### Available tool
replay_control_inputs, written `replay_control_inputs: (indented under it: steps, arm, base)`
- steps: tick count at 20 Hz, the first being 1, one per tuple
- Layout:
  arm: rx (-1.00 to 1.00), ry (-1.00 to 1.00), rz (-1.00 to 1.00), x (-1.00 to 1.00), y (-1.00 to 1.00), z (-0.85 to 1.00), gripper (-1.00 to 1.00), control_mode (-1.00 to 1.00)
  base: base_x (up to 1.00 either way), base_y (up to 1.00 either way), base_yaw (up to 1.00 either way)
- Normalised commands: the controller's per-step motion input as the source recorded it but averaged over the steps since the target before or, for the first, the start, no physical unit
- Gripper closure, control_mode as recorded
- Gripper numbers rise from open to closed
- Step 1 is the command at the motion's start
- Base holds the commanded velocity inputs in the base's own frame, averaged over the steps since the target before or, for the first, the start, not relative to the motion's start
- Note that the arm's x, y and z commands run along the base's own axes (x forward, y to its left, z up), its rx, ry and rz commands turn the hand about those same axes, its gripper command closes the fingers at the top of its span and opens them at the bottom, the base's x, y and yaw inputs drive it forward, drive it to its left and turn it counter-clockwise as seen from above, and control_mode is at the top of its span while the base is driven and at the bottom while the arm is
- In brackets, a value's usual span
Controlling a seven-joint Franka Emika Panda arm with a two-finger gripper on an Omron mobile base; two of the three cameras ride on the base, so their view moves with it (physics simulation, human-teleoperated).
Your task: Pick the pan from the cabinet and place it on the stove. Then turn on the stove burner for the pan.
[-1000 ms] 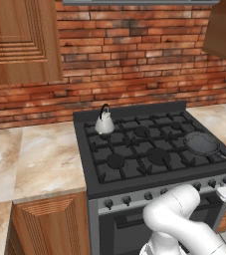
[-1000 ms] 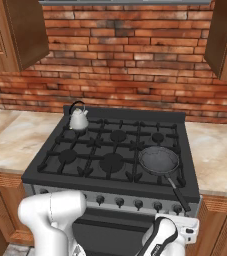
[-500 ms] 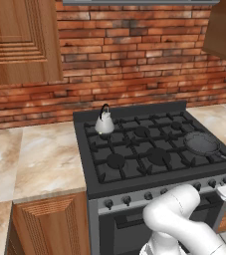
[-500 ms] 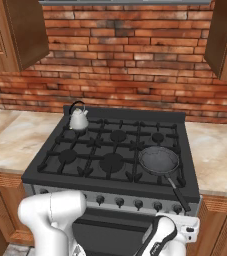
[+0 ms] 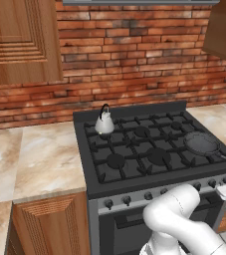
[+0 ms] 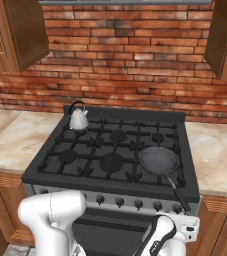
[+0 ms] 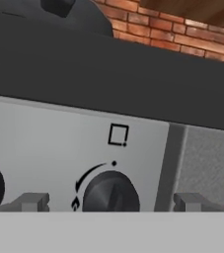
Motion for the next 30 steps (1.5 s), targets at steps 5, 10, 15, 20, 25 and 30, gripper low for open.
replay_control_inputs:
  steps: [5, 10, 15, 20, 25, 30]
  arm:
    - [0.00, 0.00, 0.00, 0.03, 0.00, -0.08, -1.00, -1.00]
    - [0.00, 0.00, 0.00, 0.02, 0.00, -0.05, -1.00, -1.00]
    - [0.00, 0.00, 0.00, 0.01, 0.00, -0.02, -1.00, -1.00]
    - [0.00, 0.00, 0.00, 0.01, 0.00, -0.05, -1.00, -1.00]
    - [0.00, 0.00, 0.00, 0.02, 0.00, -0.08, -1.00, -1.00]
    - [0.00, 0.00, 0.00, 0.04, 0.00, -0.10, -1.00, -1.00]
  base:
    - [0.00, 0.00, 0.00]
    - [0.00, 0.00, 0.00]
    - [0.00, 0.00, 0.00]
    - [0.00, 0.00, 0.00]
    - [0.00, 0.00, 0.00]
    - [0.00, 0.00, 0.00]
